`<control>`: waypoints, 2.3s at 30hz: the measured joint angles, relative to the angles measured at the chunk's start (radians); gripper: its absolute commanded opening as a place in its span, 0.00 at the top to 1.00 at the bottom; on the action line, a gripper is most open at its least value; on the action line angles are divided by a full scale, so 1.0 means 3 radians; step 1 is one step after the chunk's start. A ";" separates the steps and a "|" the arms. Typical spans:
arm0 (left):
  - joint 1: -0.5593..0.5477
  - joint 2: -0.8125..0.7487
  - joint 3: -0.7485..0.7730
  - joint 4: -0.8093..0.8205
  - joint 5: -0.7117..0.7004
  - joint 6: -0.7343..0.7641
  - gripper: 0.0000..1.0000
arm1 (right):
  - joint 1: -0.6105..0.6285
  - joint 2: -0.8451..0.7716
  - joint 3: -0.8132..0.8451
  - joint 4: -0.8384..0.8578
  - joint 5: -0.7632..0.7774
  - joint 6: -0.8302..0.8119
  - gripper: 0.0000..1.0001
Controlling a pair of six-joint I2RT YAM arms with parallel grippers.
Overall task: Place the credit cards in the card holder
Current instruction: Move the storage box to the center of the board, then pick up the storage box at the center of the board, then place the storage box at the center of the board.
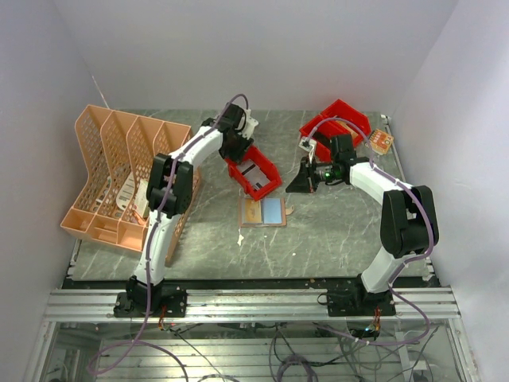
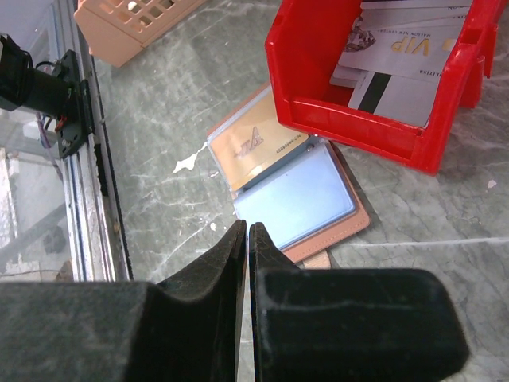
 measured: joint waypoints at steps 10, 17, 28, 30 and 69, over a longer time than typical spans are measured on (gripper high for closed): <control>-0.0013 0.0080 -0.0037 -0.0024 0.0113 -0.0178 0.93 | 0.0000 0.0000 0.0024 -0.0056 0.0001 -0.0033 0.93; -0.0019 -0.0380 -0.0825 0.0637 0.0356 -0.0964 0.93 | -0.0041 -0.0109 0.0179 -0.0206 0.0028 -0.0116 0.91; -0.0192 -0.0750 -0.1831 0.2373 0.0621 -0.2859 0.93 | -0.0270 -0.0689 0.0542 -0.0060 0.0383 0.0135 0.68; -0.0324 -0.0853 -0.1976 0.2496 0.0392 -0.2942 0.93 | -0.0270 -0.0693 0.0580 0.0013 0.0540 0.0257 0.63; -0.1564 -0.1055 -0.2281 0.2675 -0.2509 -0.3030 0.93 | -0.0076 -0.0357 -0.0802 0.2340 0.1562 0.1563 0.44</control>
